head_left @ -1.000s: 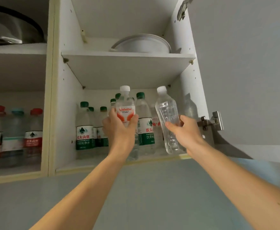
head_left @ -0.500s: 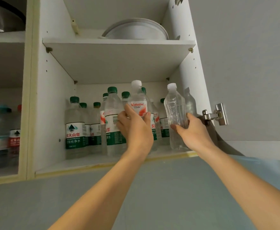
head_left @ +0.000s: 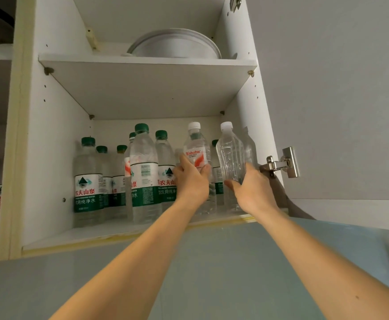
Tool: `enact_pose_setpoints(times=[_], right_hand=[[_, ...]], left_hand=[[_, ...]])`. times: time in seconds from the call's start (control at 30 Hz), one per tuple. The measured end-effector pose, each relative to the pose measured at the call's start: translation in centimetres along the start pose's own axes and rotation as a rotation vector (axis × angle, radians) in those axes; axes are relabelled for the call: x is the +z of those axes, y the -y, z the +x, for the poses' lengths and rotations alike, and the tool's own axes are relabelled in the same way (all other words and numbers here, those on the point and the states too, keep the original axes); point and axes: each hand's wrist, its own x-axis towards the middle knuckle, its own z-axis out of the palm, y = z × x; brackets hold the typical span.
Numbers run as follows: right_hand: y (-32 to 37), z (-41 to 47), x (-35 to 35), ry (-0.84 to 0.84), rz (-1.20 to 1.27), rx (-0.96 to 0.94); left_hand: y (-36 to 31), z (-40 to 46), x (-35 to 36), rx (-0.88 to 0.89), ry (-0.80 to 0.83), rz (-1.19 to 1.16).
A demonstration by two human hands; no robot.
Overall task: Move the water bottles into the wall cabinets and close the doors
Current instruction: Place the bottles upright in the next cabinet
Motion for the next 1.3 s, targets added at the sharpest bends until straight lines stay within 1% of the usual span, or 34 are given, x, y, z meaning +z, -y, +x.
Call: enact_pose_setpoints(times=[0.1, 0.27, 0.37, 0.4, 0.47, 0.53, 0.63, 0.7, 0.73, 0.8, 0.87, 0.93, 1.13, 1.3], right_hand=[[0.1, -0.1, 0.2, -0.009, -0.030, 0.005], [0.3, -0.6, 0.1, 0.004, -0.097, 0.005], [0.1, -0.9, -0.1, 0.008, -0.119, -0.007], [0.1, -1.0, -0.1, 0.005, -0.122, -0.009], [0.2, -1.4, 0.0, -0.011, -0.125, -0.021], [0.6, -1.9, 0.2, -0.069, -0.120, -0.057], [1.9, -3.3, 1.0, -0.229, -0.104, -0.185], [3.3, -4.3, 1.8, -0.301, -0.027, -0.281], [4.2, -4.7, 2.3, -0.319, 0.020, -0.330], [6.1, -5.5, 3.5, -0.317, 0.101, -0.408], [7.7, -5.9, 4.6, -0.261, 0.165, -0.450], [8.8, -6.0, 5.6, -0.185, 0.184, -0.471], [10.0, -5.4, 7.6, 0.046, 0.142, -0.356], [10.4, -4.8, 8.1, 0.050, 0.086, -0.361]], left_hand=[[0.0, 0.4, -0.4, 0.004, 0.032, 0.008], [-0.2, 0.3, -1.1, 0.028, 0.043, 0.085], [-0.3, -0.5, -1.9, 0.032, 0.117, 0.152], [-0.3, -0.9, -2.3, 0.049, 0.142, 0.184], [-0.3, -1.8, -3.6, 0.139, 0.148, 0.208], [-0.3, -2.8, -5.6, 0.269, 0.085, 0.231], [0.0, -3.0, -9.2, 0.455, -0.120, 0.370], [0.5, -2.5, -11.4, 0.491, -0.233, 0.477], [0.9, -2.2, -12.2, 0.455, -0.256, 0.505], [1.7, -1.7, -13.3, 0.316, -0.229, 0.486], [2.5, -1.3, -13.6, 0.183, -0.156, 0.439], [3.3, -1.0, -13.4, 0.101, -0.093, 0.403], [4.1, -0.1, -13.5, 0.048, -0.042, 0.251], [5.0, 0.0, -16.3, 0.047, -0.028, 0.251]])
